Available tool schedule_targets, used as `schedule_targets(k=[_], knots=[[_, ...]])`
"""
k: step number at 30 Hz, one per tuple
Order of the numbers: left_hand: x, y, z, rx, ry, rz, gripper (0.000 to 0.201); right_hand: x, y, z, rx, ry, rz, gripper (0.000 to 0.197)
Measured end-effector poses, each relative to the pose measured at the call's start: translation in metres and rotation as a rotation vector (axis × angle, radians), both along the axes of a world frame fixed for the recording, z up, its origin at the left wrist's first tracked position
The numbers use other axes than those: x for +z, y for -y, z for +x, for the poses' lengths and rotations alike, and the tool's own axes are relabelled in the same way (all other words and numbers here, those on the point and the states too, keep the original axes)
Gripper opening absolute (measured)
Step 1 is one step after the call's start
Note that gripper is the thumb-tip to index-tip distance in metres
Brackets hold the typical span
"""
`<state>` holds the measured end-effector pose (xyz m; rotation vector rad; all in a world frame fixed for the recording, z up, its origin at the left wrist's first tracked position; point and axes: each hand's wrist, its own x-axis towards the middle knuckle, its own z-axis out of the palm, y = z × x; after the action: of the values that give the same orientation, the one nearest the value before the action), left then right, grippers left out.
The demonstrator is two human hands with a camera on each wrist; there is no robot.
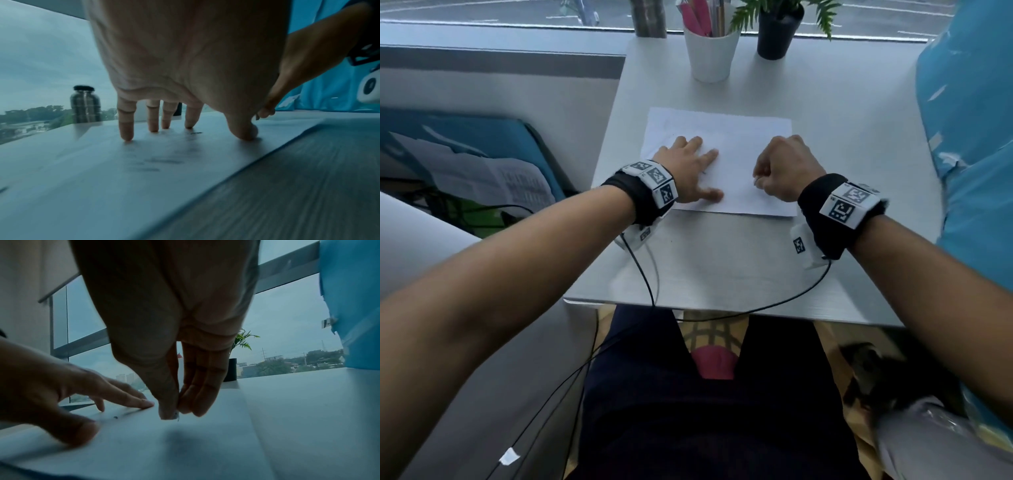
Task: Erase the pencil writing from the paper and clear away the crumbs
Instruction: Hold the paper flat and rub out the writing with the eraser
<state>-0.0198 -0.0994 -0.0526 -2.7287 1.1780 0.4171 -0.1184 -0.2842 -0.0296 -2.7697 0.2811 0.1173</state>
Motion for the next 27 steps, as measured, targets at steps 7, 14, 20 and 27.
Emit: schedule_targets(k=[7,14,20,27], knots=[[0.018,0.009,0.002,0.015,0.059,0.032,0.079,-0.001,0.008,0.007,-0.085,0.044,0.015,0.008],[0.029,0.019,-0.006,0.127,0.095,0.033,0.073,0.004,0.009,0.024,-0.074,0.130,0.077,0.011],[0.021,0.016,-0.003,0.068,-0.019,-0.109,0.077,0.004,0.014,0.020,-0.062,0.089,0.140,0.012],[0.015,0.029,0.016,-0.169,-0.317,0.101,0.128,0.000,0.017,0.023,-0.120,0.102,0.167,0.011]])
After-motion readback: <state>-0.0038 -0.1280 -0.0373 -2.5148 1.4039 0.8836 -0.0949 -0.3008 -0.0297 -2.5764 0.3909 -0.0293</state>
